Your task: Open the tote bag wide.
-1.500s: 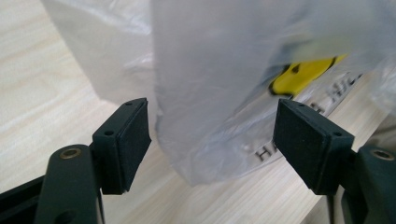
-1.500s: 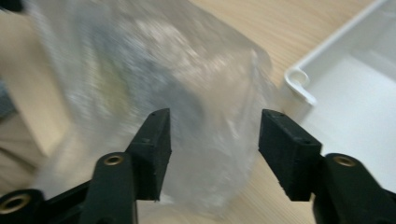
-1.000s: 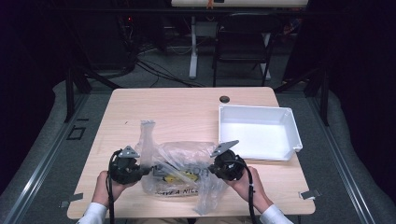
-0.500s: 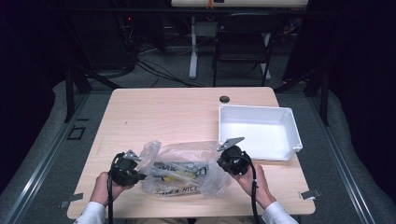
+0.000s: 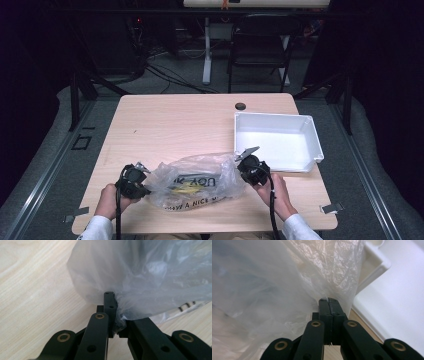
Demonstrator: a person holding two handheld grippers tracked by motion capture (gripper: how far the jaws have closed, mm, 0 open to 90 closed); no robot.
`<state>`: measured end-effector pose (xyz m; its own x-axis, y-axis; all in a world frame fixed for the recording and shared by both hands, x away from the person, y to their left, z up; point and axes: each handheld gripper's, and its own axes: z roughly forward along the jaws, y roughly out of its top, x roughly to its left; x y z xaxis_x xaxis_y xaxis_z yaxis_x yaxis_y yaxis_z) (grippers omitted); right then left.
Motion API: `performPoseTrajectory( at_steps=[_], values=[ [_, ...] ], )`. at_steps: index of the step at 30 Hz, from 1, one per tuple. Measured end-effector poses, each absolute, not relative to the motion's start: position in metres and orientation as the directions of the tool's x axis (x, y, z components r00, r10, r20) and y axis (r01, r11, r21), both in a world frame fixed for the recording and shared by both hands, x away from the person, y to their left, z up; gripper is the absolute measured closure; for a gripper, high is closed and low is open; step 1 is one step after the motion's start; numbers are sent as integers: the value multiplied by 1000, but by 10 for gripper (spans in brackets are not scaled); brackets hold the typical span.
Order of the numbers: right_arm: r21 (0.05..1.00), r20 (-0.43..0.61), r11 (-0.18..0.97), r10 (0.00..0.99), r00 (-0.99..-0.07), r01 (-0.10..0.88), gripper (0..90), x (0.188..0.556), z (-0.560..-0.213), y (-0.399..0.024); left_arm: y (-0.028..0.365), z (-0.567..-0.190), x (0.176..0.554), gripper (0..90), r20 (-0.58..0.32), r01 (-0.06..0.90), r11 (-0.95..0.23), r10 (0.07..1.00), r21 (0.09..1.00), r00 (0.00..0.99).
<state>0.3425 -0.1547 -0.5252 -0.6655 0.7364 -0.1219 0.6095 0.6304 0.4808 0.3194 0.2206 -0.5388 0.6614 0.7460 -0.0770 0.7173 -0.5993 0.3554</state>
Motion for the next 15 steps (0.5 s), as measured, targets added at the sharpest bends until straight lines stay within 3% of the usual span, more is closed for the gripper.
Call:
performPoseTrajectory(
  at_steps=[11,15],
  values=[
    [397,-149,659,733,-664,638,900,344,-533,-156,220,-544,320,885,-43,726,-630,746,277,664],
    [376,-156,672,725,-671,638,900,344,-531,-158,222,-541,319,832,-34,726,-631,748,274,663]
  ],
)
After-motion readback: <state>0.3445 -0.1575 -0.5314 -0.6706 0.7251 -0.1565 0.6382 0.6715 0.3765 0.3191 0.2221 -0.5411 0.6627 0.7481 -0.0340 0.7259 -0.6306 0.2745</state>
